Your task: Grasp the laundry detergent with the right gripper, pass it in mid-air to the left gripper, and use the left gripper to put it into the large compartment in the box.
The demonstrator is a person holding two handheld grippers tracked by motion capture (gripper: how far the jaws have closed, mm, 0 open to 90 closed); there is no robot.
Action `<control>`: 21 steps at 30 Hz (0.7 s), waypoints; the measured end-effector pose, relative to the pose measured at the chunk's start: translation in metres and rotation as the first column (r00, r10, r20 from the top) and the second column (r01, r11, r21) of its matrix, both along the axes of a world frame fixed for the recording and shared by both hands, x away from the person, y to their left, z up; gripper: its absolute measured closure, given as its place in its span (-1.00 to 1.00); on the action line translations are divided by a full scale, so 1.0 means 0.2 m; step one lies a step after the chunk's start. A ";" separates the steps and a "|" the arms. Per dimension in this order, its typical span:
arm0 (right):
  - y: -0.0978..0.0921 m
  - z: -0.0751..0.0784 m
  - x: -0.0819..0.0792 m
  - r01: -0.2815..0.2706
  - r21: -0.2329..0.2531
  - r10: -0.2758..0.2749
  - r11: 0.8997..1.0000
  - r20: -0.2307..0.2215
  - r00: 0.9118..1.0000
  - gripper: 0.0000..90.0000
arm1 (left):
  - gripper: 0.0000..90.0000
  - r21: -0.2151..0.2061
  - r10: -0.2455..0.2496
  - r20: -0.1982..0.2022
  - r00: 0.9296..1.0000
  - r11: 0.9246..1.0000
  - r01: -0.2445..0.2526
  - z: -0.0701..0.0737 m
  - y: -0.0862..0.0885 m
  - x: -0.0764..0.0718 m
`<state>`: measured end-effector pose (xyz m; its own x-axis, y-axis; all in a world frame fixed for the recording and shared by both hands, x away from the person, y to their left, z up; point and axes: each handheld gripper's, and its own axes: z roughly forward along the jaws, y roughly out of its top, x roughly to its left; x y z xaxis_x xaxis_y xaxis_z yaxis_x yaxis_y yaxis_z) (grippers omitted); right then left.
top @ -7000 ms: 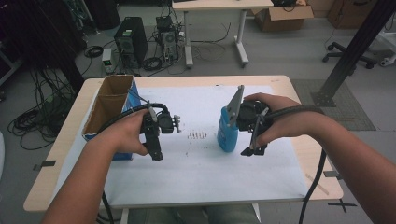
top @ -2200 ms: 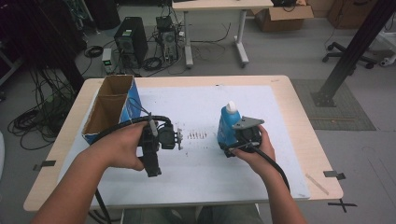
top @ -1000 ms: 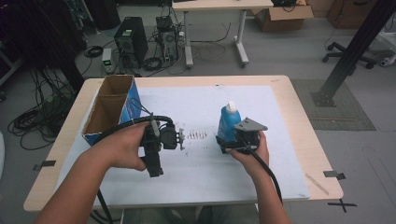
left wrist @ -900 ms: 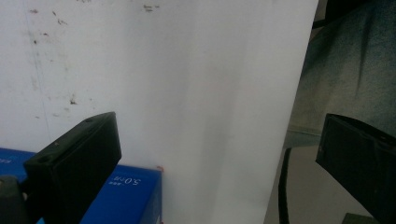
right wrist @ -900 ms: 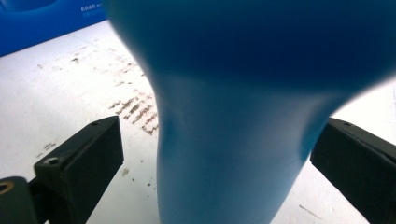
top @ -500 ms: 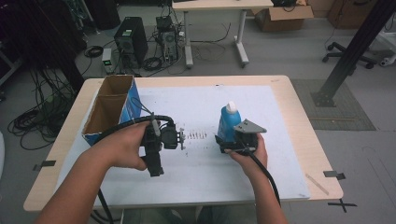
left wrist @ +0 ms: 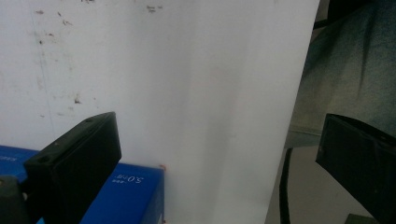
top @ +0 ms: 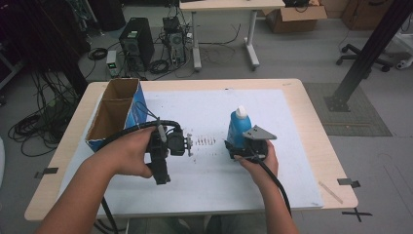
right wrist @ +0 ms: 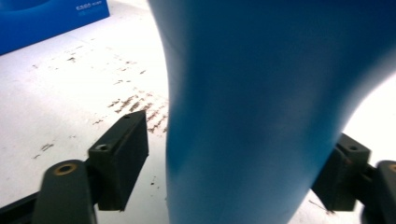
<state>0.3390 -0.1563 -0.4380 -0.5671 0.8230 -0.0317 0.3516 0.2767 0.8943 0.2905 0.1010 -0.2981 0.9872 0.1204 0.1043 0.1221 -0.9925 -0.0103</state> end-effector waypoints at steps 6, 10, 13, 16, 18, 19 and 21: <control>-0.01 -0.01 0.00 0.010 0.009 -0.010 1.000 0.002 1.000 -0.41 | -1.00 -0.003 0.002 0.000 1.000 1.000 -0.002 0.00 0.01 0.00; -0.01 -0.01 0.00 0.020 0.017 -0.020 1.000 0.004 1.000 -0.35 | -1.00 -0.001 0.004 0.000 1.000 1.000 -0.004 0.00 0.01 0.00; -0.01 -0.01 0.01 0.025 0.018 -0.025 1.000 0.004 1.000 -0.28 | -1.00 -0.003 0.004 0.001 1.000 1.000 -0.004 0.00 0.01 0.00; -0.02 -0.02 0.01 0.038 0.027 -0.039 0.999 0.010 0.999 -0.16 | -1.00 -0.003 0.004 0.000 1.000 1.000 -0.004 0.00 0.01 0.00; -0.02 -0.02 0.01 0.041 0.027 -0.041 0.999 0.011 0.999 -0.16 | -1.00 -0.001 0.006 -0.001 1.000 1.000 -0.006 0.00 0.01 0.00; -0.02 -0.02 0.01 0.041 0.027 -0.041 0.999 0.011 0.999 -0.16 | -1.00 -0.001 0.006 -0.001 1.000 1.000 -0.006 0.00 0.01 0.00; -0.01 -0.02 0.00 0.047 0.022 -0.047 0.999 0.013 0.999 -0.13 | -1.00 0.000 0.008 -0.001 1.000 1.000 -0.008 0.00 0.01 0.00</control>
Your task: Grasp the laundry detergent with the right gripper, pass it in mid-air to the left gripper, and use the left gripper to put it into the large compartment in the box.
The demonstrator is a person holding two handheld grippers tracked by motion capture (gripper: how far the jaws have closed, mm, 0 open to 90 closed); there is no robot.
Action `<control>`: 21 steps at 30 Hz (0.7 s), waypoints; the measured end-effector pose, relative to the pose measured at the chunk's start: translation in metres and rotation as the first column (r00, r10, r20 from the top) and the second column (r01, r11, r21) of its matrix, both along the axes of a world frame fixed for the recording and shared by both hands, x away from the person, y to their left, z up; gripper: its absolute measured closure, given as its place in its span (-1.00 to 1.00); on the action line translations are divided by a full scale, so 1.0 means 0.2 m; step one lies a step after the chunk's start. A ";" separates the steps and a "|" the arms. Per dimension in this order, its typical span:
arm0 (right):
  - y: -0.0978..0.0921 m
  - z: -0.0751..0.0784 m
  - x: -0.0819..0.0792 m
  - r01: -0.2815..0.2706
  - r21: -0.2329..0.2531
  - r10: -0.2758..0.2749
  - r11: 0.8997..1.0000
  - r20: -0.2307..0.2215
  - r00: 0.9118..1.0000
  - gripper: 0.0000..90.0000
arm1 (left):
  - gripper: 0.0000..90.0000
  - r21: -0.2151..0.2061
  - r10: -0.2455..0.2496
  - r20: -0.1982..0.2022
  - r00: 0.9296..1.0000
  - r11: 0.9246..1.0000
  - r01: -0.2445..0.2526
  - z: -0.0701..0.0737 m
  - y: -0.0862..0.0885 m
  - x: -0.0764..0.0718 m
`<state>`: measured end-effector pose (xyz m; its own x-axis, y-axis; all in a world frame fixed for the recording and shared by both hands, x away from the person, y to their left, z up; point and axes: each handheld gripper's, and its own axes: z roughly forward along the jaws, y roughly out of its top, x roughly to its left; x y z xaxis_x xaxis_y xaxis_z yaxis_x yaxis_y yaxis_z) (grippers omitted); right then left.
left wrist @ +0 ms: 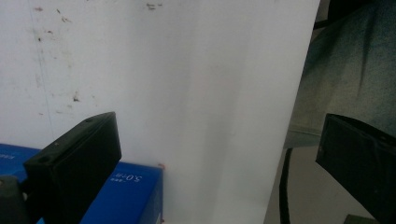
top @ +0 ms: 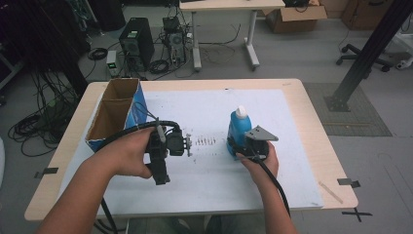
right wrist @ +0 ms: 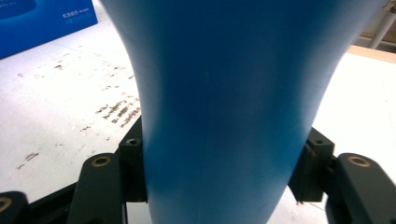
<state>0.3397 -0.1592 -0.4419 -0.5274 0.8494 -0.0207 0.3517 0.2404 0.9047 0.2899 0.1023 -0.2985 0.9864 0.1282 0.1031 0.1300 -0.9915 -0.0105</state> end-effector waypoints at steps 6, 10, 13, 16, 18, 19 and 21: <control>0.00 0.00 -0.01 0.001 -0.009 -0.001 1.000 0.010 1.000 -0.02 | -1.00 0.000 -0.001 0.003 1.000 1.000 0.001 0.00 -0.01 0.00; 0.00 0.00 -0.01 0.004 -0.002 -0.004 1.000 0.014 1.000 0.00 | -1.00 -0.002 -0.002 0.007 1.000 1.000 0.002 0.01 -0.01 0.00; -0.01 0.00 -0.01 0.005 -0.001 -0.005 1.000 0.020 1.000 0.01 | -1.00 0.003 -0.003 0.006 1.000 1.000 0.003 0.02 -0.02 0.00; -0.02 0.01 -0.01 0.000 0.017 -0.001 1.000 0.027 1.000 0.01 | -1.00 0.004 -0.005 0.009 1.000 1.000 0.005 0.02 -0.02 0.00; -0.03 0.04 -0.01 -0.013 0.032 0.012 0.999 0.034 0.999 0.01 | -1.00 0.000 -0.002 0.010 1.000 1.000 0.002 0.03 -0.02 0.00; -0.05 0.07 -0.02 -0.036 0.042 0.035 0.998 0.044 0.998 0.01 | -1.00 0.003 -0.001 0.013 1.000 1.000 0.000 0.03 -0.02 0.01; -0.07 0.11 -0.02 -0.062 0.048 0.060 0.997 0.050 0.997 0.01 | -1.00 0.004 0.000 0.015 1.000 1.000 0.000 0.04 -0.03 0.02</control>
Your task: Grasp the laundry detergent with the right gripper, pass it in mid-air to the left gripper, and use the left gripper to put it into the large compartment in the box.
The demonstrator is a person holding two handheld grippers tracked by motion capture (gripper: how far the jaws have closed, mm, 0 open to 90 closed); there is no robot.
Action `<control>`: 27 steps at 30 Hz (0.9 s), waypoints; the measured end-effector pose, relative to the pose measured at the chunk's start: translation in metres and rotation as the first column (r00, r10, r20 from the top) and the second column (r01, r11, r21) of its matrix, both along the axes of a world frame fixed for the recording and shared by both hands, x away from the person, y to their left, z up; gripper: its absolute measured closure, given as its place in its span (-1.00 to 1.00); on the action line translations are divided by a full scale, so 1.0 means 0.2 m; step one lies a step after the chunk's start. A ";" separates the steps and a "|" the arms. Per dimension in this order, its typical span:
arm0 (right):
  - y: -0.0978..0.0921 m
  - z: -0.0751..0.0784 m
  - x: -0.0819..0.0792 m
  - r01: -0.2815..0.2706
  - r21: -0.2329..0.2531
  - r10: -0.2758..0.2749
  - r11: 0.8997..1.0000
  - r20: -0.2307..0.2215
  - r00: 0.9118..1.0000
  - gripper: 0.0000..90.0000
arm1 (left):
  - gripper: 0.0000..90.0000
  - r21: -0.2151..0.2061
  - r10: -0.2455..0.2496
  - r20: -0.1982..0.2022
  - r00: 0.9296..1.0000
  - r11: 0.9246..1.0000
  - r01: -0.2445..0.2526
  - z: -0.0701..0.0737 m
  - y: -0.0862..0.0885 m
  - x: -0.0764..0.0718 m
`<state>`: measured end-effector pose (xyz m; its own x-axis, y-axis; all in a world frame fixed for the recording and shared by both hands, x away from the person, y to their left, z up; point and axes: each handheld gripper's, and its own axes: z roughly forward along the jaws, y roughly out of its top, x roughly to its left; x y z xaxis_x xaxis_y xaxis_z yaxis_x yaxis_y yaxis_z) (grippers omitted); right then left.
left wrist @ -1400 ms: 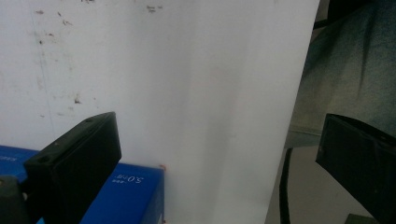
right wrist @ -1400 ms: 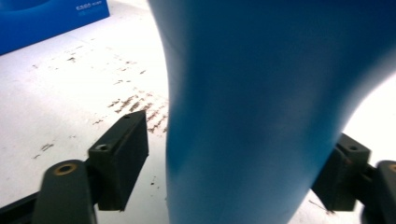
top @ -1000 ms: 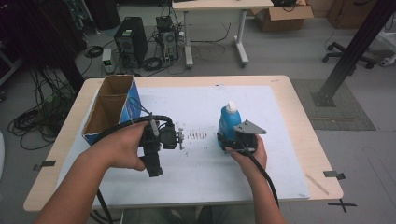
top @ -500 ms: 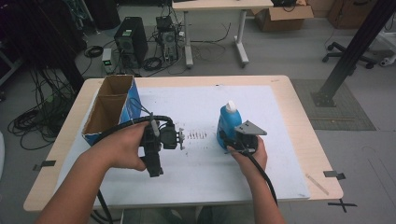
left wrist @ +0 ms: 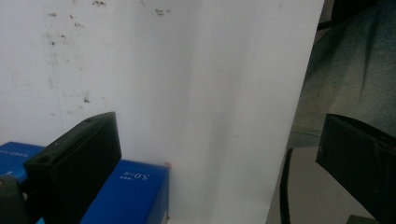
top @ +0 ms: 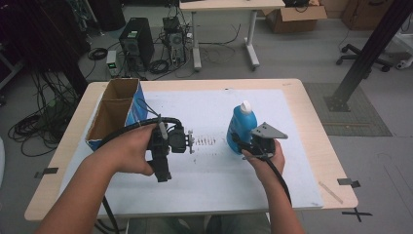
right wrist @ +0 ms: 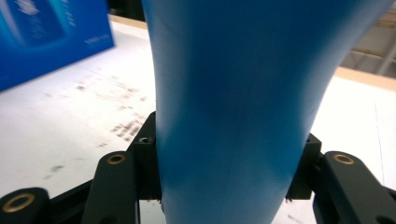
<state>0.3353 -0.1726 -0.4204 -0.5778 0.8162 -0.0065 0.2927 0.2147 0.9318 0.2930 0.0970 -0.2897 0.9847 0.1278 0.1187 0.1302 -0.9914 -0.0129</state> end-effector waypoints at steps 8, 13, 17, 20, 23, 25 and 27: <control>-0.08 0.15 -0.01 -0.191 0.007 0.191 0.981 0.014 0.981 0.00 | -1.00 -0.016 -0.002 0.009 1.000 1.000 0.002 0.05 -0.02 0.01; -0.12 0.20 -0.02 -0.314 0.004 0.314 0.949 0.025 0.949 0.00 | -1.00 -0.021 -0.004 0.017 1.000 1.000 0.005 0.09 -0.03 0.02; -0.13 0.25 -0.03 -0.465 -0.023 0.465 0.885 0.025 0.885 0.00 | -1.00 -0.025 -0.006 0.026 1.000 1.000 0.007 0.13 -0.05 0.02; -0.12 0.26 -0.03 -0.516 -0.041 0.517 0.856 0.018 0.856 0.00 | -1.00 -0.025 -0.008 0.028 1.000 1.000 0.009 0.15 -0.06 0.02; -0.11 0.28 -0.05 -0.577 -0.064 0.579 0.814 0.005 0.816 0.00 | -0.99 -0.027 -0.012 0.028 1.000 1.000 0.013 0.18 -0.07 0.03; -0.10 0.29 -0.05 -0.605 -0.072 0.606 0.793 0.002 0.795 0.00 | -0.99 -0.032 -0.014 0.029 0.999 0.999 0.015 0.19 -0.08 0.03; -0.09 0.29 -0.05 -0.637 -0.071 0.639 0.768 0.000 0.770 -0.01 | -0.99 -0.030 -0.016 0.028 0.999 0.999 0.017 0.21 -0.10 0.04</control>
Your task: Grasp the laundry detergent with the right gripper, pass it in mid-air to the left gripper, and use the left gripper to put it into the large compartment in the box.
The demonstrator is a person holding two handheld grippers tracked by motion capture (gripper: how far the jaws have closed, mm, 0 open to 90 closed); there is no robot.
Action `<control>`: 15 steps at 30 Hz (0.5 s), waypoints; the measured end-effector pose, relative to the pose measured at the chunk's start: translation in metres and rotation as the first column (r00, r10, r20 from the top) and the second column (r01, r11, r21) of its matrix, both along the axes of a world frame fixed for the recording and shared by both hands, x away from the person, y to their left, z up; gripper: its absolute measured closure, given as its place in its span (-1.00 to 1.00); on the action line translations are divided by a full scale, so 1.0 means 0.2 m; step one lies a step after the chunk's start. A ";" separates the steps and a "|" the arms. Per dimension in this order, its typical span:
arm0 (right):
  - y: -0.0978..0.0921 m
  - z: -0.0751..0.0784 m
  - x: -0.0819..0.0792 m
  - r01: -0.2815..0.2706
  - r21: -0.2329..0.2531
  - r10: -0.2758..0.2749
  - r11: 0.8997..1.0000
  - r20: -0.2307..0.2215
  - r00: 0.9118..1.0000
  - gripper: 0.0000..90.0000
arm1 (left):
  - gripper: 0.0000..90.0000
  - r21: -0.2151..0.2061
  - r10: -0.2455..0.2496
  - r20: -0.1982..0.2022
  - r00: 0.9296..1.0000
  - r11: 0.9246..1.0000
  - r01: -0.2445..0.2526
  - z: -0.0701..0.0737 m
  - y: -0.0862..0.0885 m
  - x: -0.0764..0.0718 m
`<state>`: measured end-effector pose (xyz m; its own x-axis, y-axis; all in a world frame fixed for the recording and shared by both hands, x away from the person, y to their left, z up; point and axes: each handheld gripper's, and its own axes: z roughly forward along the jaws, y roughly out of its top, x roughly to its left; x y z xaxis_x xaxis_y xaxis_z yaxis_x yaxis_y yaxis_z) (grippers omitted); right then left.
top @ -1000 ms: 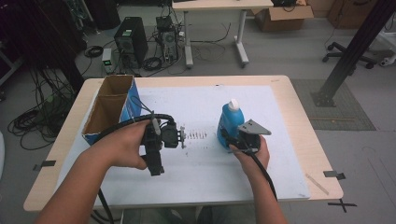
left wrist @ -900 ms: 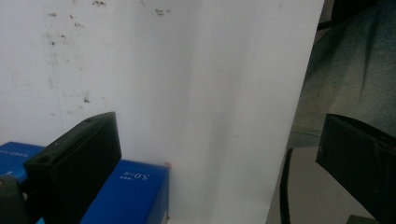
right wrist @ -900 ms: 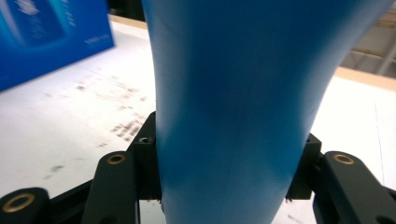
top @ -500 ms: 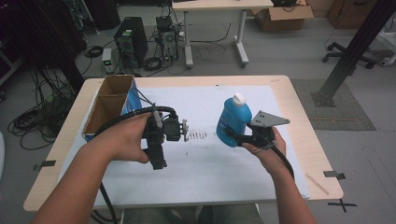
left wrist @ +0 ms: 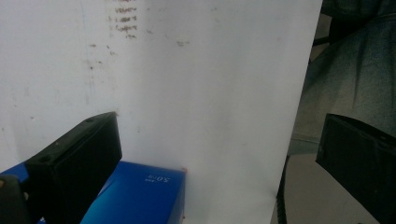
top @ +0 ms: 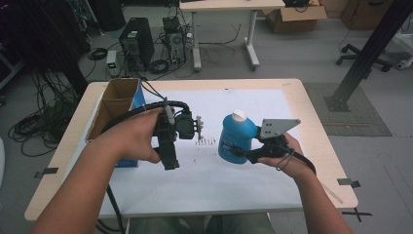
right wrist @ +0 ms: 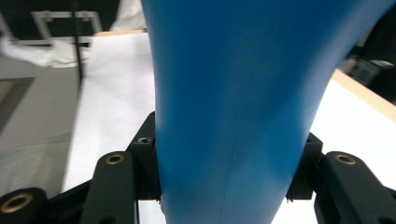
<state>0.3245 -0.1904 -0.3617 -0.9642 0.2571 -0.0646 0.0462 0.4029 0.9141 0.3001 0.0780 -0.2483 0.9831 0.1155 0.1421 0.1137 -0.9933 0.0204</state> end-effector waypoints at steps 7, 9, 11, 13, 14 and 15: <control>0.05 0.00 -0.01 -0.138 -0.036 0.138 0.990 -0.012 0.990 0.00 | -0.99 -0.014 -0.018 -0.005 1.000 1.000 0.018 0.05 -0.04 0.01; 0.07 -0.01 0.00 -0.170 -0.040 0.169 0.985 -0.021 0.985 0.00 | -0.99 -0.018 -0.023 -0.008 1.000 1.000 0.023 0.06 -0.06 0.01; 0.08 -0.02 0.00 -0.195 -0.043 0.194 0.980 -0.026 0.981 0.00 | -0.99 -0.018 -0.024 -0.010 1.000 1.000 0.024 0.07 -0.06 0.01; 0.09 -0.02 0.00 -0.220 -0.041 0.219 0.975 -0.033 0.975 0.00 | -0.99 -0.019 -0.027 -0.013 1.000 0.999 0.026 0.08 -0.08 0.01; 0.09 -0.03 0.00 -0.229 -0.042 0.227 0.973 -0.033 0.973 0.00 | -0.99 -0.018 -0.030 -0.014 0.999 0.999 0.029 0.08 -0.08 0.01; 0.10 -0.03 0.00 -0.238 -0.043 0.237 0.970 -0.036 0.971 0.00 | -0.99 -0.019 -0.028 -0.014 0.999 0.999 0.028 0.08 -0.09 0.01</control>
<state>0.3242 -0.1701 -0.3676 -0.9990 0.0179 -0.0404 -0.0281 0.4475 0.8938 0.3027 0.0605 -0.2313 0.9879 0.0901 0.1261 0.0860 -0.9956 0.0376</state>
